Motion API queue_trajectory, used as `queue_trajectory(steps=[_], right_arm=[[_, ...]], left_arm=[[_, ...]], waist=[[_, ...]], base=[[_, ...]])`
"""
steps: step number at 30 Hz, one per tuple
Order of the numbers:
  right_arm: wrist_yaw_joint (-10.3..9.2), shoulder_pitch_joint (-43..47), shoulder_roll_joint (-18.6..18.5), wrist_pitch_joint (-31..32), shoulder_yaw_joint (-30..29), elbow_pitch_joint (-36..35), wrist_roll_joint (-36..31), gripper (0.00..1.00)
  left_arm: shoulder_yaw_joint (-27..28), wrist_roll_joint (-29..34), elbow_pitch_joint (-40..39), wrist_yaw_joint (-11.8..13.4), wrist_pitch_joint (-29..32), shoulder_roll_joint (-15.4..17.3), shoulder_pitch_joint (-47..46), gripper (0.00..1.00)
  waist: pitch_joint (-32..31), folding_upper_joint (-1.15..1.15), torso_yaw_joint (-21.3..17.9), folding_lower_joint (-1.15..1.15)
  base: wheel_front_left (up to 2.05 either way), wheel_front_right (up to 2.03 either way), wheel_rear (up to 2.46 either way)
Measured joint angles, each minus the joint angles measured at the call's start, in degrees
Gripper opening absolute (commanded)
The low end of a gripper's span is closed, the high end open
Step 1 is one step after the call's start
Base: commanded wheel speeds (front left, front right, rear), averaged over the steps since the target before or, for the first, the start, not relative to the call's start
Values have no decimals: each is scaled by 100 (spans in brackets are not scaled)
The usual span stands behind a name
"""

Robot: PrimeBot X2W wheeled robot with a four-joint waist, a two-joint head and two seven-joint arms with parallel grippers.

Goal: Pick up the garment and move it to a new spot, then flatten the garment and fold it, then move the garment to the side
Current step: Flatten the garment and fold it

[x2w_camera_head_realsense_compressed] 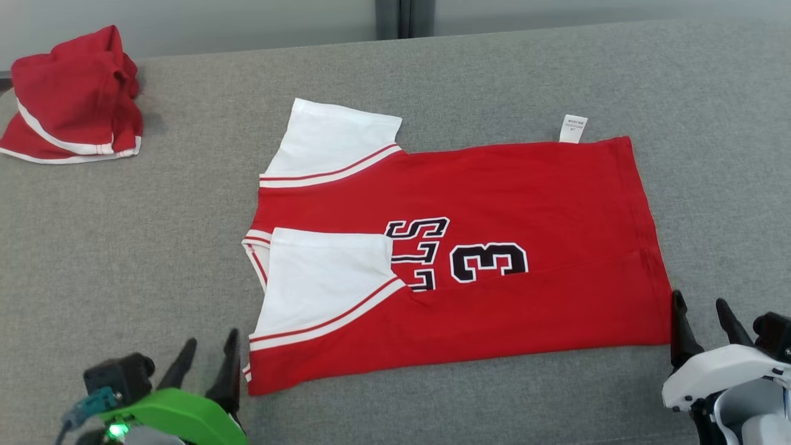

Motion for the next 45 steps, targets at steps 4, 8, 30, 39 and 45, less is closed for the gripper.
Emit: queue_trajectory(steps=[4,8,30,39,45], right_arm=[[0,-268,-1,-43,81,-193,-108,100],[0,-637,0,-44,305,-339,-226,100],[0,-2660,-3,-247,1548,-425,-338,100],[0,-2921,-7,-403,1663,-315,-359,100],[0,-2997,-5,-454,1694,-291,-366,100]], left_arm=[[91,238,-170,-82,199,426,-707,100],[4,394,-74,-380,527,797,-1836,100],[-1091,78,2379,-1330,2431,1739,-6083,100],[-989,-364,2412,-1332,2799,2171,-6156,100],[-924,-347,2286,-1295,2753,2326,-6156,100]], waist=[[109,0,-85,0],[282,0,-168,0],[2036,0,-972,1],[2407,0,-1394,1],[2509,0,-1510,0]], base=[[0,0,0],[0,0,0],[0,0,0],[0,0,0],[0,0,0]])
